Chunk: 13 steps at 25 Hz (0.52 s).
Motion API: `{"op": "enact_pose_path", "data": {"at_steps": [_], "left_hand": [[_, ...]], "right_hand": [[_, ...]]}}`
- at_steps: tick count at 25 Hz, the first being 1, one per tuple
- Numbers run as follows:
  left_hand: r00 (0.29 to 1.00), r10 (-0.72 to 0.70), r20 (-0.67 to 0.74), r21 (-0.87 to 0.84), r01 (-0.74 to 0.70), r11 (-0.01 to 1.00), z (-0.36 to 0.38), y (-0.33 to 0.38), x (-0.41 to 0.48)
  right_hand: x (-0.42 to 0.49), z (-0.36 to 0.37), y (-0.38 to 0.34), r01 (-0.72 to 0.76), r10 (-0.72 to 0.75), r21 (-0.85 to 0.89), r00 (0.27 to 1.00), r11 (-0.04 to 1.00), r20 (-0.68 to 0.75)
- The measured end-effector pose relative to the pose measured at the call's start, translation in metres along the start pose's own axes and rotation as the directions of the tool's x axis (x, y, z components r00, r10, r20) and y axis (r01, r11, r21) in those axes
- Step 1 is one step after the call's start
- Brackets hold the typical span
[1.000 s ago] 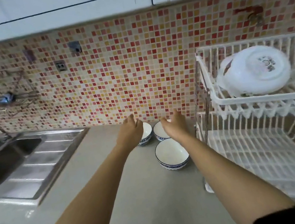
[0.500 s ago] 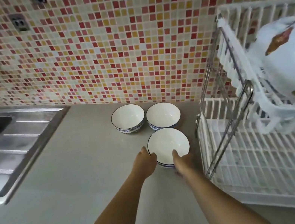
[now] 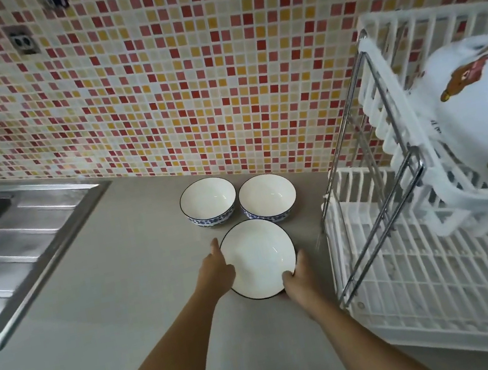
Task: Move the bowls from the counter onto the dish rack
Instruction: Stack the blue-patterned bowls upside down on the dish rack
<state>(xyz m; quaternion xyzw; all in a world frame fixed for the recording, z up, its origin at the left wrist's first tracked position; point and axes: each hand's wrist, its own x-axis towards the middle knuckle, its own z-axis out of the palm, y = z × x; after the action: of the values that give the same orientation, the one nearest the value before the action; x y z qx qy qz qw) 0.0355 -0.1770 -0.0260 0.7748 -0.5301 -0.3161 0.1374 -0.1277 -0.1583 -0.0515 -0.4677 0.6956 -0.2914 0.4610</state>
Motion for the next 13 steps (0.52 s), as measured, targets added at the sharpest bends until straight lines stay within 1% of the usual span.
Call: {"op": "enact_pose_path", "data": {"at_steps": [2, 3, 4, 6, 8, 9, 11, 13], "left_hand": [[0.995, -0.017, -0.098, -0.103, 0.007, 0.995, -0.031, 0.0, -0.006], [0.987, -0.016, -0.157, -0.139, -0.006, 0.99, -0.049, 0.002, -0.013], [0.977, 0.004, -0.212, -0.138, -0.034, 0.99, -0.067, 0.004, -0.021], [0.942, 0.096, -0.321, -0.087, -0.13, 0.988, -0.103, 0.008, -0.045], [0.876, 0.178, -0.448, -0.106, -0.25, 0.962, -0.136, 0.01, -0.074], [0.822, 0.21, -0.529, -0.134, -0.325, 0.936, -0.149, 0.011, -0.087], [0.664, 0.25, -0.705, -0.152, -0.485, 0.861, -0.167, 0.015, -0.114], [0.507, 0.267, -0.82, -0.124, -0.612, 0.781, -0.181, 0.027, -0.141]], "right_hand": [[-0.012, 0.001, -0.02, 0.128, -0.128, 0.028, 0.991, 0.991, 0.024], [-0.021, 0.002, -0.033, 0.19, -0.19, 0.012, 0.982, 0.982, 0.016], [-0.03, 0.002, -0.048, 0.245, -0.245, -0.017, 0.969, 0.969, 0.015], [-0.053, 0.001, -0.078, 0.363, -0.363, -0.046, 0.932, 0.931, 0.015], [-0.078, -0.001, -0.111, 0.438, -0.438, 0.02, 0.899, 0.899, -0.011], [-0.089, -0.003, -0.128, 0.456, -0.454, 0.061, 0.89, 0.888, -0.041], [-0.113, -0.013, -0.156, 0.501, -0.495, 0.088, 0.865, 0.861, -0.086], [-0.143, -0.031, -0.18, 0.61, -0.602, 0.038, 0.789, 0.791, -0.123]]}}
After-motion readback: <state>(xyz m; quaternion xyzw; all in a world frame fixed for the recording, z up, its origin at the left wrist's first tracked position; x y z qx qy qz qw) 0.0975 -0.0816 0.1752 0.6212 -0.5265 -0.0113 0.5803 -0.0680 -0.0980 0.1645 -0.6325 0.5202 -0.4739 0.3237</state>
